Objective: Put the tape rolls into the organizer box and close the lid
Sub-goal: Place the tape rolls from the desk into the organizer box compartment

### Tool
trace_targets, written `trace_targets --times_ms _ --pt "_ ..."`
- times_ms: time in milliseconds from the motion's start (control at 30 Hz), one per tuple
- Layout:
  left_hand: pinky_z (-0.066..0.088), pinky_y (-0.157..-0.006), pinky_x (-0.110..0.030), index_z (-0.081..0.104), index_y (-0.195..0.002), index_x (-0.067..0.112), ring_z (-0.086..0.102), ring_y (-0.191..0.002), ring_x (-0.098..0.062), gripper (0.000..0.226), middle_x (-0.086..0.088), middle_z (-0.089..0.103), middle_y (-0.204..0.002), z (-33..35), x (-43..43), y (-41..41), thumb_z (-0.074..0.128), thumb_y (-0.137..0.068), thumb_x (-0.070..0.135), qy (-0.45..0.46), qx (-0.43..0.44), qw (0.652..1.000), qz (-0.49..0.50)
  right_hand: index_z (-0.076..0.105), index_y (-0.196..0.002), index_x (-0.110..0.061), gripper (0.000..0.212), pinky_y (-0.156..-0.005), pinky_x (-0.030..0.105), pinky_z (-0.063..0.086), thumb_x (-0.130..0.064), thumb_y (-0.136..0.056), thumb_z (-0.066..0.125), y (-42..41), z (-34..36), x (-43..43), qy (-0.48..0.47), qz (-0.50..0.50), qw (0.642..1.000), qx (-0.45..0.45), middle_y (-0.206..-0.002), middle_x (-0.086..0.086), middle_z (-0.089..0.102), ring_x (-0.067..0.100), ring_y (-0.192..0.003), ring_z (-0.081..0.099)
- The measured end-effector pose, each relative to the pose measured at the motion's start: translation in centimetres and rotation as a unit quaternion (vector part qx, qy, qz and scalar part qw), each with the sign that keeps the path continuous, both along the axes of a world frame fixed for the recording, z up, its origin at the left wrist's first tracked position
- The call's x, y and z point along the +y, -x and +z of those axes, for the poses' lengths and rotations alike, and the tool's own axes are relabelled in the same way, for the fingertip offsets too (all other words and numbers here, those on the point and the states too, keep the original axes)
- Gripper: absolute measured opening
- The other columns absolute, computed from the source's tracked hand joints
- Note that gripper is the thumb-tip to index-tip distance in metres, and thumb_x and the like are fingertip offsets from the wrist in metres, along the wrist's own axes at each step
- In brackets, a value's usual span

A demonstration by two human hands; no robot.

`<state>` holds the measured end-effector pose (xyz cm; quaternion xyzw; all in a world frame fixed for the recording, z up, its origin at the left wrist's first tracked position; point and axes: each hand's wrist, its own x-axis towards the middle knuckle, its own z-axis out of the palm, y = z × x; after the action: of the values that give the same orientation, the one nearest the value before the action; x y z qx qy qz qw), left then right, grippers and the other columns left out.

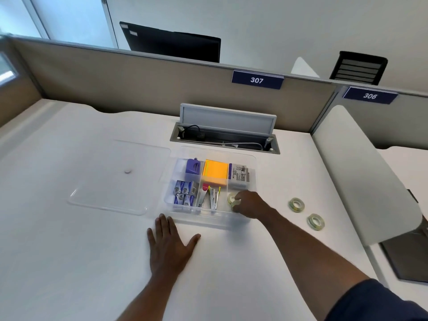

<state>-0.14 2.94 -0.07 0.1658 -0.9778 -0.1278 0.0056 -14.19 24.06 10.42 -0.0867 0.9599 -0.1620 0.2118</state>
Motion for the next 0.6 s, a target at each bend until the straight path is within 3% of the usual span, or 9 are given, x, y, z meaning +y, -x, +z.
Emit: trace_targets --times_ms 167,267,367,467,600 --pt "0.01 -0.117 -0.052 0.024 -0.145 0.001 0.013 -0.145 -0.03 0.108 -0.019 0.019 -0.156 0.1 -0.1 0.0 0.021 -0.075 0.083 -0.002 0.005 1.0 0.001 0.062 -0.121 -0.007 0.039 -0.101 0.028 0.039 -0.018 -0.083 0.062 0.2 -0.2 0.2 0.009 -0.003 1.0 0.026 -0.134 0.011 0.058 0.027 -0.123 0.052" --pt "0.01 -0.116 -0.052 0.025 -0.145 0.001 0.014 -0.145 -0.03 0.108 -0.019 0.02 -0.155 0.0 -0.2 0.1 0.022 -0.076 0.083 -0.002 0.006 1.0 0.0 0.07 -0.095 -0.001 0.023 -0.082 0.033 0.05 -0.007 -0.081 0.053 0.4 0.0 0.5 0.072 -0.088 0.977 0.182 -0.102 0.02 0.07 0.036 -0.098 0.064" --pt "0.011 -0.116 -0.052 0.026 -0.145 0.0 0.015 -0.144 -0.03 0.107 -0.019 0.021 -0.155 0.0 -0.2 0.1 0.023 -0.076 0.082 0.0 0.007 1.0 0.0 0.067 -0.095 -0.001 0.022 -0.074 0.037 0.05 -0.006 -0.079 0.052 0.9 0.5 2.2 0.109 -0.232 0.926 0.278 -0.096 0.023 0.065 0.04 -0.088 0.062" --pt "0.012 -0.116 -0.052 0.026 -0.145 0.0 0.016 -0.144 -0.03 0.106 -0.019 0.021 -0.155 0.0 -0.1 0.0 0.023 -0.077 0.082 0.003 0.01 1.0 -0.002 0.061 -0.104 0.0 0.031 -0.08 0.039 0.049 -0.013 -0.081 0.045 1.5 0.0 5.5 0.042 -0.287 0.923 0.252 -0.107 0.023 0.06 0.041 -0.094 0.059" --pt "0.014 -0.116 -0.053 0.028 -0.144 0.0 0.018 -0.144 -0.031 0.106 -0.02 0.023 -0.154 0.0 -0.1 0.1 0.024 -0.077 0.082 0.002 0.014 1.0 -0.002 0.05 -0.115 0.004 0.038 -0.092 0.042 0.043 -0.016 -0.083 0.043 1.8 -2.4 10.3 -0.084 -0.282 0.948 0.121 -0.117 0.021 0.05 0.041 -0.109 0.048"
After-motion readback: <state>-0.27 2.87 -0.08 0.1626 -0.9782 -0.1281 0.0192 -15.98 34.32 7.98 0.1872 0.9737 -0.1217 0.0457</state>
